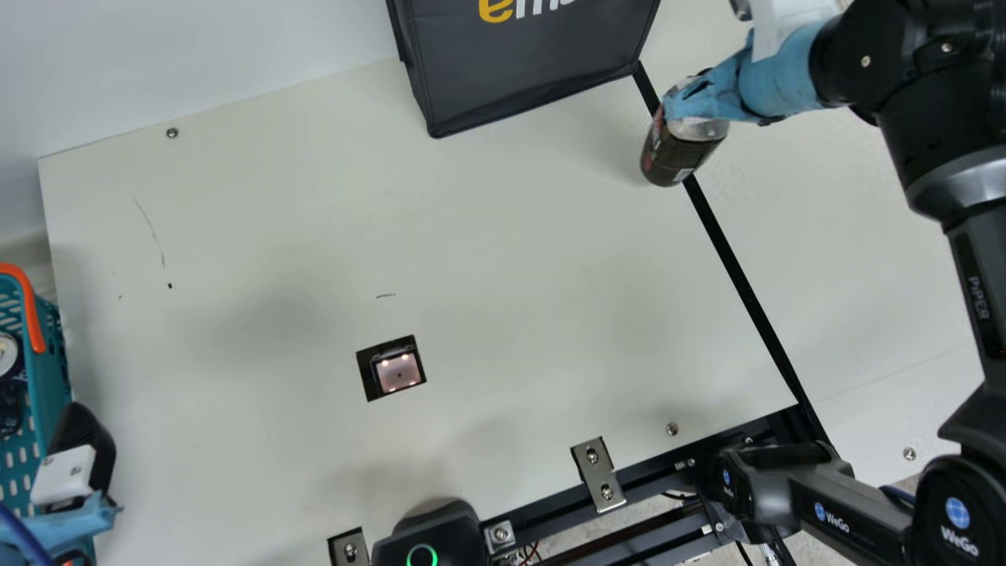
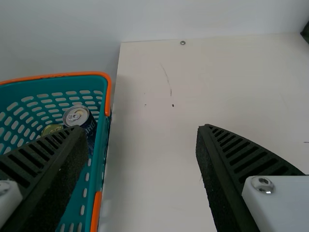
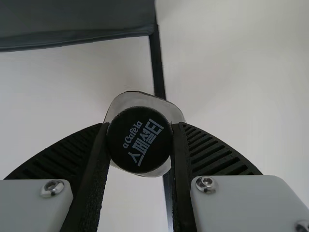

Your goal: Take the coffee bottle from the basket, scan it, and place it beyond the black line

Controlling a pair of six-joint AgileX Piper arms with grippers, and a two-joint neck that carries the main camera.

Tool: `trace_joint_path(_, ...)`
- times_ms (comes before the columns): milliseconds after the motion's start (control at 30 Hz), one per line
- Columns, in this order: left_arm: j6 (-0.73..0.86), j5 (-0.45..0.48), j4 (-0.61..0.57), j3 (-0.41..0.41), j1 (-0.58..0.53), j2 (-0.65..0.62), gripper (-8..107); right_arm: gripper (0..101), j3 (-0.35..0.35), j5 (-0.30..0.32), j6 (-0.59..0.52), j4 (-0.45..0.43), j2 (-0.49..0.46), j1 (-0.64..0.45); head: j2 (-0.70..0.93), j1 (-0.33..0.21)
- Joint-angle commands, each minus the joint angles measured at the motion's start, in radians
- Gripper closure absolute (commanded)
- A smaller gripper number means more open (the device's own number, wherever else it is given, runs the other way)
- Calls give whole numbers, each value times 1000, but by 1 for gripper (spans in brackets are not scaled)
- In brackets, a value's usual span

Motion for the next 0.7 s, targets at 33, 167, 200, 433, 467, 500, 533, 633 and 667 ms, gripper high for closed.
trace_joint_path(33, 0, 0, 0, 0, 0, 0, 9, 101, 2, -4, -22, 12, 4, -64, -2, -26)
trace_joint_path(167, 0, 0, 0, 0, 0, 0, 9, 101, 5, -9, -48, 23, 10, -127, -2, -26)
trace_joint_path(200, 0, 0, 0, 0, 0, 0, 9, 101, 5, -10, -54, 26, 12, -141, -2, -26)
trace_joint_path(433, 0, 0, 0, 0, 0, 0, 9, 101, 12, -22, -85, 38, 23, -221, -2, -26)
trace_joint_path(467, 0, 0, 0, 0, 0, 0, 9, 101, 13, -24, -89, 39, 24, -229, -2, -26)
trace_joint_path(500, 0, 0, 0, 0, 0, 0, 9, 101, 14, -26, -92, 40, 25, -236, -2, -26)
trace_joint_path(533, 0, 0, 0, 0, 0, 0, 9, 101, 15, -28, -95, 41, 27, -244, -2, -26)
trace_joint_path(633, 0, 0, 0, 0, 0, 0, 9, 101, 19, -33, -103, 42, 30, -261, -2, -26)
trace_joint_path(667, 0, 0, 0, 0, 0, 0, 9, 101, 21, -35, -105, 42, 31, -266, -2, -26)
